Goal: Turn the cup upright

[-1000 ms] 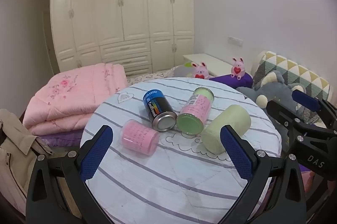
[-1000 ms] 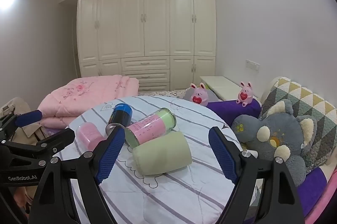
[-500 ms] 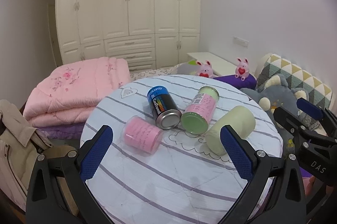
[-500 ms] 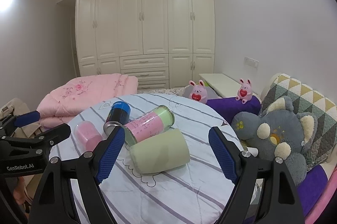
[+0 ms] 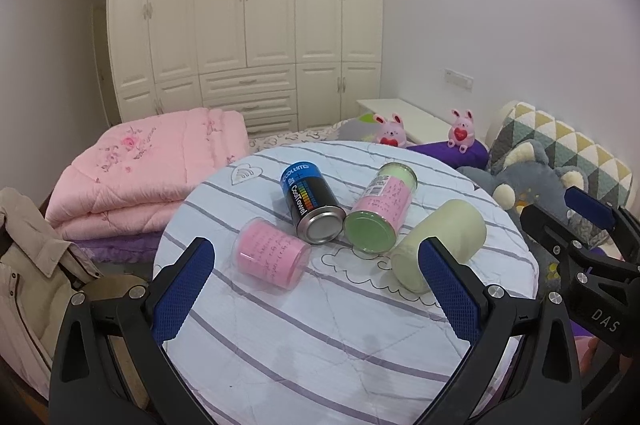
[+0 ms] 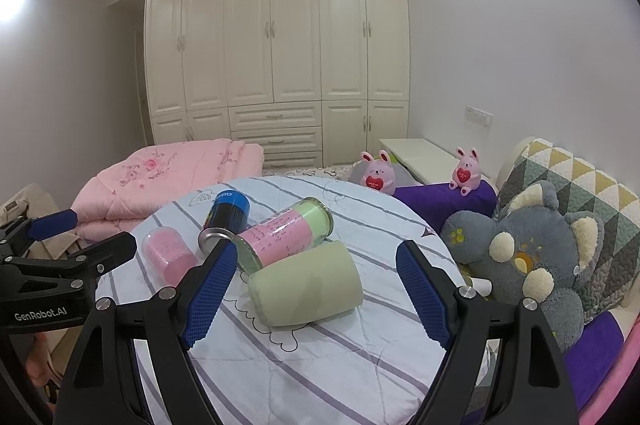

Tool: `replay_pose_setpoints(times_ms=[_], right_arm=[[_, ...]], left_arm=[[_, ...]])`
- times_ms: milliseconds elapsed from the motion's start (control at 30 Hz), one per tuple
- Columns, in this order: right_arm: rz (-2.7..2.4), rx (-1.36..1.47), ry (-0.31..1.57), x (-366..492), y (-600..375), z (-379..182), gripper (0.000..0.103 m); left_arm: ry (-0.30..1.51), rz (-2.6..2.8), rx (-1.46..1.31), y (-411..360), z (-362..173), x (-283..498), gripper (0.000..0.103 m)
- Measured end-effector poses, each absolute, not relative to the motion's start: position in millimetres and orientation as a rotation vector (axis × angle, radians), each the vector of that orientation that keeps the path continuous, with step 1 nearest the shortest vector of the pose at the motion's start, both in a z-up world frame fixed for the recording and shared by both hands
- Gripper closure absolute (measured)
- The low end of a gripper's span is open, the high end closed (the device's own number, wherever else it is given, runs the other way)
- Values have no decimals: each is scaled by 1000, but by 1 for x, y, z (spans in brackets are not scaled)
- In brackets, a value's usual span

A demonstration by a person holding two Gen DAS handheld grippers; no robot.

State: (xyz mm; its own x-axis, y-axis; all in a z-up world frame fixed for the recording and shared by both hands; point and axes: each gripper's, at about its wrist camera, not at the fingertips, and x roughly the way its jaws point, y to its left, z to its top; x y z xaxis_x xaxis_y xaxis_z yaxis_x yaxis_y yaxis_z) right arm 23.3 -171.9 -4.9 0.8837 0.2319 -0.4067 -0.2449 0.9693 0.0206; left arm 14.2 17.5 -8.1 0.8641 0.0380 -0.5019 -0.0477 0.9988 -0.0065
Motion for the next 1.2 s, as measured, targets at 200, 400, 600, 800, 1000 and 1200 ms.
replay_pose_setpoints(times_ms=[200,400,600,800,1000,1200], right_arm=[[247,-30,419,23,-172,-6,20],[247,-32,424,22,-173,-7,20],[242,-30,426,22,-174,-8,20],[237,-26,433,22,-177,-8,20],[238,-25,433,22,-177,-8,20],[239,-24,436,21,-179,-9,20]], left_arm=[[526,45,-17,17,-8,14,0],[528,45,-15,17,-9,14,0],[529,41,-6,15,-10,14,0],[530,40,-3,14,-11,13,0],[531,41,1,12,-12,13,0],[538,35,12,8,-14,12,0]])
